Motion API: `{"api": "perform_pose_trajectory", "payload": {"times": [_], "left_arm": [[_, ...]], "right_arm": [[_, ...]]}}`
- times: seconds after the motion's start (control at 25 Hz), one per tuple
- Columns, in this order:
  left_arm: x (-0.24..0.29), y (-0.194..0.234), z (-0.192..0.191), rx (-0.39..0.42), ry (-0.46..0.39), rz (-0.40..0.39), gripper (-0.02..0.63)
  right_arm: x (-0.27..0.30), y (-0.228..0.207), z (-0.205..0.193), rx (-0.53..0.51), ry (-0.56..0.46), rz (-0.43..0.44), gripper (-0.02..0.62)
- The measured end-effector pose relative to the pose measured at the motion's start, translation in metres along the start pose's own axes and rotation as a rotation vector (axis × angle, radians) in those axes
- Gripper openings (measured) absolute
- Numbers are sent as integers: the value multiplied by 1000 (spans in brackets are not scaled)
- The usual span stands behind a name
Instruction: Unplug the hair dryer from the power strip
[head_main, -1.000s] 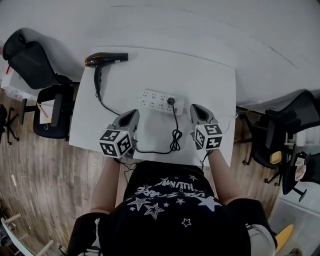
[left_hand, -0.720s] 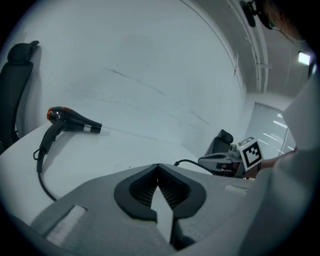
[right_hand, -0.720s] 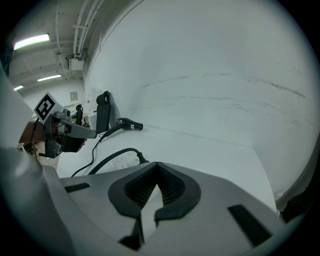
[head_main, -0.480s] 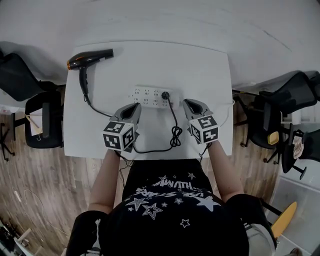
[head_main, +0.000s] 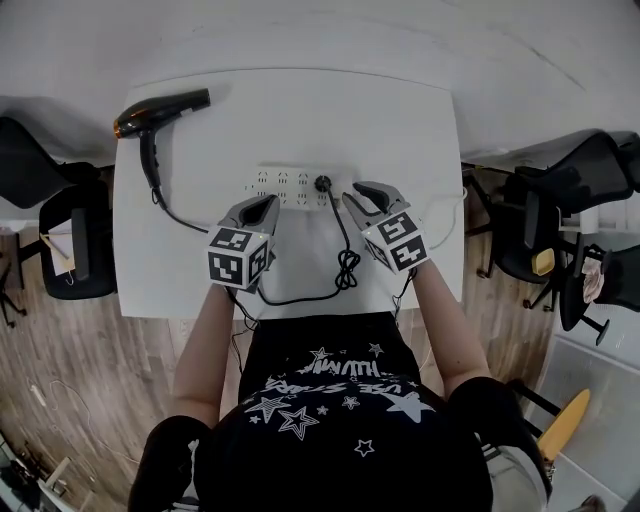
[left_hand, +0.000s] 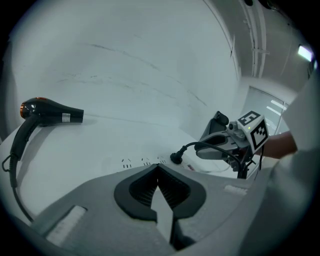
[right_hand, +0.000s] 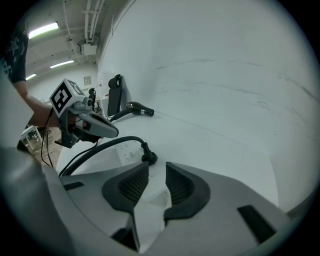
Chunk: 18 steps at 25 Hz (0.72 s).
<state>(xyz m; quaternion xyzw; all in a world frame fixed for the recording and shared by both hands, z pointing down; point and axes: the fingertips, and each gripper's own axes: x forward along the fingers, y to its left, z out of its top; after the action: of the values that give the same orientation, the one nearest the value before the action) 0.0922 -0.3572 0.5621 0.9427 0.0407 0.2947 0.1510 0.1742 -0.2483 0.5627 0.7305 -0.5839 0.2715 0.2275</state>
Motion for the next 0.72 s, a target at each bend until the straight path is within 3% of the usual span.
{"api": "perform_pose_trajectory", "payload": {"times": [0.36, 0.72], "left_arm": [[25, -2, -6, 36, 70, 7, 8], [36, 2, -14, 72, 142, 42, 8]], "right_arm": [[23, 8, 8, -137, 39, 99, 133], [30, 19, 9, -199, 36, 168, 152]]}}
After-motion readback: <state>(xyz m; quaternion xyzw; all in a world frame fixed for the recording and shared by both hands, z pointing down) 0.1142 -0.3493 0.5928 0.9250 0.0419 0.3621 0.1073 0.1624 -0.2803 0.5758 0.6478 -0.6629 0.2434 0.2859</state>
